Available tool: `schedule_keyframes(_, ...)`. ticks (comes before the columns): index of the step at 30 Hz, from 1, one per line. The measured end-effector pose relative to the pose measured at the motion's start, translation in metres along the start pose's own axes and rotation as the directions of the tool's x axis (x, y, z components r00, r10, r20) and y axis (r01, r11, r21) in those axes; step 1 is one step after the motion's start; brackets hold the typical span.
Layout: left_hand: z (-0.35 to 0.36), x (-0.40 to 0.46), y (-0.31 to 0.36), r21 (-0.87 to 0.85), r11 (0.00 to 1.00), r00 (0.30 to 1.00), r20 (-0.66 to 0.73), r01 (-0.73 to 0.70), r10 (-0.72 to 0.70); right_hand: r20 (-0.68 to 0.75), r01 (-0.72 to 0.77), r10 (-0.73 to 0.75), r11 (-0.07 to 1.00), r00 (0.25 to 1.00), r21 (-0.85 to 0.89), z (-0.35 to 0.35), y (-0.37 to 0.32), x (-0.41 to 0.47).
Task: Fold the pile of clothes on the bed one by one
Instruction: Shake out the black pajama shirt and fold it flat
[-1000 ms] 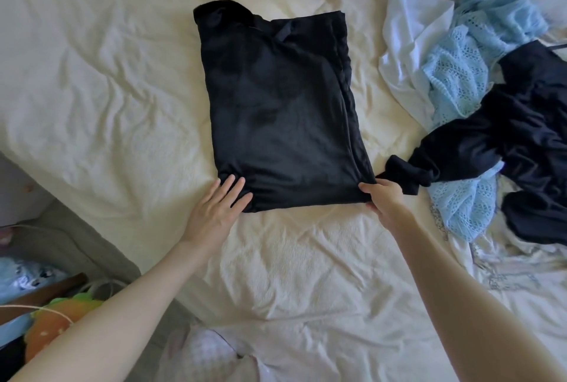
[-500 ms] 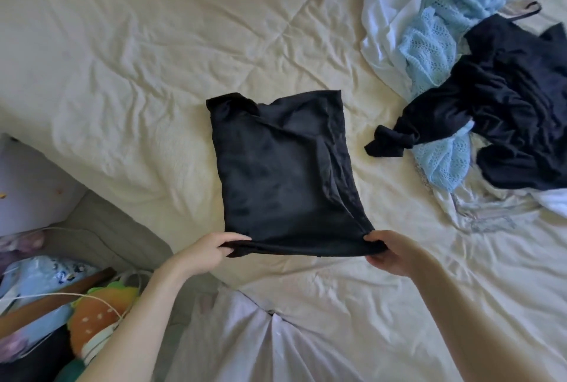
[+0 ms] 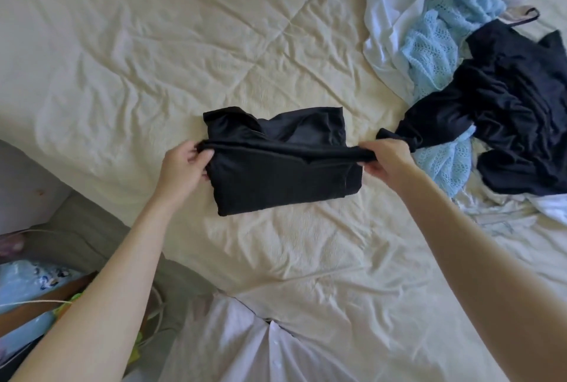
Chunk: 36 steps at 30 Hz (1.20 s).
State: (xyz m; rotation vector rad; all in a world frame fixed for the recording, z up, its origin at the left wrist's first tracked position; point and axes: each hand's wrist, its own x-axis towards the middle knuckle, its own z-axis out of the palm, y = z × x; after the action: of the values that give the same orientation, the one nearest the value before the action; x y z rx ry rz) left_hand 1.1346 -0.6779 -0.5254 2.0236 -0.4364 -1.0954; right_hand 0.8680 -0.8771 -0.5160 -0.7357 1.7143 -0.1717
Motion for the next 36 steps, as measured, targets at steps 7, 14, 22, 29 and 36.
schedule_keyframes(7, 0.021, 0.063, -0.004, 0.118, 0.988, 0.973, -0.216, 0.105, -0.077, -0.035, 0.150, -0.153, 0.985, 0.988, -0.086, 0.056, -0.022, 0.037)
schedule_keyframes(14, 0.039, 0.018, -0.045, 0.110, 0.969, 0.963, -0.180, 0.222, -0.200, 0.424, 0.694, -0.701, 0.140, 0.573, -0.706, 0.087, 0.089, -0.007)
schedule_keyframes(22, 0.050, 0.028, -0.039, -0.068, 0.934, 0.911, -0.208, 0.351, -0.357, 0.544, 0.589, -0.550, -0.113, 0.634, -0.800, 0.104, 0.093, 0.026)
schedule_keyframes(29, 0.058, -0.005, 0.002, 0.281, 0.954, 0.947, -0.322, 0.100, -0.004, 0.598, 0.688, -0.472, 0.027, 0.648, -0.725, 0.105, 0.074, 0.034)
schedule_keyframes(36, 0.145, -0.014, 0.066, 0.408, 0.881, 0.928, -0.171, -0.238, 0.330, 0.016, 0.441, -0.443, 0.887, 0.896, -0.140, 0.029, 0.071, 0.013)
